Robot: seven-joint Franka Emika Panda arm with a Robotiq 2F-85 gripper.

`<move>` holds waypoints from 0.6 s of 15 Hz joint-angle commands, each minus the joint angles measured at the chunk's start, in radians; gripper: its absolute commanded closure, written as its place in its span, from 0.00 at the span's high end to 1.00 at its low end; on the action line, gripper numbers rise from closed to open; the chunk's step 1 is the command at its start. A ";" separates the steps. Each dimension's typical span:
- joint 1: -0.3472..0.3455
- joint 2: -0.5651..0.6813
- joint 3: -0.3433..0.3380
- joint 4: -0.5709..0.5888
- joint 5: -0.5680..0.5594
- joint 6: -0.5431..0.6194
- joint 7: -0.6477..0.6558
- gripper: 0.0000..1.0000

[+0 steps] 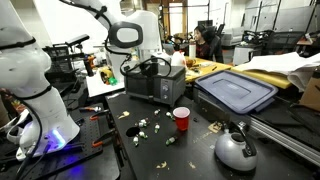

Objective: Put one sweet in the cup

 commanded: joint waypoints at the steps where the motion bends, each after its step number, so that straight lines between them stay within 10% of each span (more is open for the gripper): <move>1: -0.015 -0.107 0.043 -0.009 0.016 -0.112 -0.007 1.00; 9: -0.006 -0.205 0.113 0.031 0.026 -0.235 -0.014 1.00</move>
